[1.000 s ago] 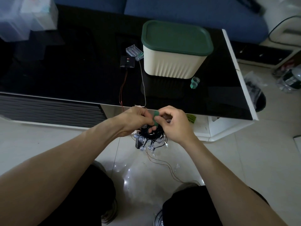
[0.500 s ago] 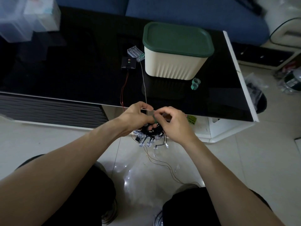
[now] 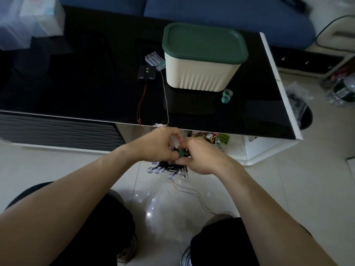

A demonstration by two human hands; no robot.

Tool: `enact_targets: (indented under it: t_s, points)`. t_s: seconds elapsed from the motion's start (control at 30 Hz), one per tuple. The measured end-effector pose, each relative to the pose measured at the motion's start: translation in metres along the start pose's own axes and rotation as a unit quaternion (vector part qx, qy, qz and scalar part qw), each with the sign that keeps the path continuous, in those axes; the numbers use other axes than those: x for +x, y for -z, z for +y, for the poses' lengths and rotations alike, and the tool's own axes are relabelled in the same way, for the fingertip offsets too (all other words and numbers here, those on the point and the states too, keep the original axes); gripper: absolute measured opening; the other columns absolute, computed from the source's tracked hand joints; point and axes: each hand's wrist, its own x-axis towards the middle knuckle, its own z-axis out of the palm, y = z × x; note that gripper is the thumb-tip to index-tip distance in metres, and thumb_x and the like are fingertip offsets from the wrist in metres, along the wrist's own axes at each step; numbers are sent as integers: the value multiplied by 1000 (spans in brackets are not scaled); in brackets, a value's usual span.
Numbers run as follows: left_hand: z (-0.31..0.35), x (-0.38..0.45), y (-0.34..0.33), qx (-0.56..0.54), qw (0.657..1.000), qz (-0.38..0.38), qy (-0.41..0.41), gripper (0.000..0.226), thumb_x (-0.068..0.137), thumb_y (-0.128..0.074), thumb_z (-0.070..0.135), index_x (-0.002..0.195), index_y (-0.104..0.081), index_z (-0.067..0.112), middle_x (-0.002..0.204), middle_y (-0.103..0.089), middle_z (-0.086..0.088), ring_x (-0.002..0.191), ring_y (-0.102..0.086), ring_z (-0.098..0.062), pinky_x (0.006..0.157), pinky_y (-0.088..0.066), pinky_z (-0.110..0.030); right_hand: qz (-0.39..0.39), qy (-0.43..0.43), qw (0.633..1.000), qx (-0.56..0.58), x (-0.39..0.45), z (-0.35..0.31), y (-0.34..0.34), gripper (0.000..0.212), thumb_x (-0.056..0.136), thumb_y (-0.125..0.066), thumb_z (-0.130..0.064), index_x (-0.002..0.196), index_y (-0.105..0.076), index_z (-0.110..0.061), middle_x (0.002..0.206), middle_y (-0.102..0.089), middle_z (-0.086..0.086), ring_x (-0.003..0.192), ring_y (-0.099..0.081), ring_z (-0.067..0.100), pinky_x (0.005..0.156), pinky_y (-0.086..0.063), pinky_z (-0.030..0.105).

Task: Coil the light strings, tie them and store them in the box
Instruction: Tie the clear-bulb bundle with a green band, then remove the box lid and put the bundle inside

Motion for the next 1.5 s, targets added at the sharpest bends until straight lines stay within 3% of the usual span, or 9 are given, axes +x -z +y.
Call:
enact_targets:
  t_s: [0.17, 0.33, 0.43, 0.6, 0.77, 1.03, 1.3, 1.4, 1.5]
  points:
    - [-1, 5, 3, 77, 996, 32, -31, 28, 86, -69, 19, 111, -59, 27, 88, -64, 7, 66, -61, -6, 58, -49, -19, 20, -3, 999, 30, 1, 1, 1, 18, 95, -65, -39, 97, -66, -21, 86, -67, 4, 74, -65, 19, 67, -56, 40]
    - [-2, 6, 16, 98, 984, 126, -83, 30, 87, -70, 33, 115, -63, 23, 108, -62, 11, 99, -58, -3, 82, -47, -13, 47, -24, 980, 190, -2, 7, 8, 27, 97, -65, -31, 72, -55, -30, 64, -54, -8, 46, -53, -3, 45, -34, 12]
    - [-3, 4, 17, 59, 986, 126, -94, 30, 88, -70, 32, 117, -61, 25, 106, -61, 15, 97, -58, 2, 77, -45, -8, 64, -32, 948, 310, -1, 5, 7, 25, 95, -68, -30, 72, -63, -20, 65, -56, -7, 54, -52, -2, 62, -40, 23]
    - [-1, 6, 20, -25, 973, 196, -117, 24, 84, -76, 16, 101, -60, 22, 93, -62, 12, 81, -58, 3, 75, -44, -9, -3, -12, 877, 481, -1, 4, 9, 24, 103, -55, -27, 96, -73, -12, 99, -75, 3, 106, -69, 24, 105, -49, 44]
    - [0, 5, 17, -55, 969, 212, -113, 25, 83, -77, 14, 99, -60, 24, 93, -63, 10, 78, -60, -2, 71, -47, -12, -48, -32, 787, 615, -5, 2, 11, 41, 106, -46, -26, 117, -61, 10, 121, -66, 28, 116, -64, 39, 107, -46, 47]
    - [16, 3, 20, -218, 950, 215, -56, 26, 100, -54, 35, 115, -64, 16, 106, -68, 1, 96, -65, -7, 83, -50, -18, 38, 12, 774, 632, -12, 1, 22, 30, 102, -54, -22, 93, -71, 0, 92, -72, 12, 94, -69, 26, 100, -50, 44]
    - [8, 5, 32, -285, 893, 348, -16, 30, 103, -38, 19, 93, -66, 18, 91, -72, -2, 94, -67, -18, 84, -47, -33, 132, 27, 569, 811, -27, 11, 63, 28, 103, -52, -22, 116, -67, -4, 114, -74, 15, 106, -72, 25, 86, -56, 37]
    - [18, 10, 39, -273, 890, 366, -6, 26, 100, -43, 15, 89, -66, 18, 92, -71, -4, 91, -66, -17, 78, -48, -28, 200, 40, 588, 783, -29, 19, 83, 32, 104, -52, -23, 119, -65, 3, 112, -74, 14, 105, -72, 24, 85, -57, 36]
    - [34, 27, 58, -254, 884, 393, 1, 17, 96, -50, 14, 87, -65, 17, 92, -70, -7, 85, -63, -16, 72, -48, -25, 280, 34, 671, 686, -31, 23, 103, 29, 105, -52, -26, 93, -71, -7, 98, -76, 7, 97, -71, 22, 87, -55, 37]
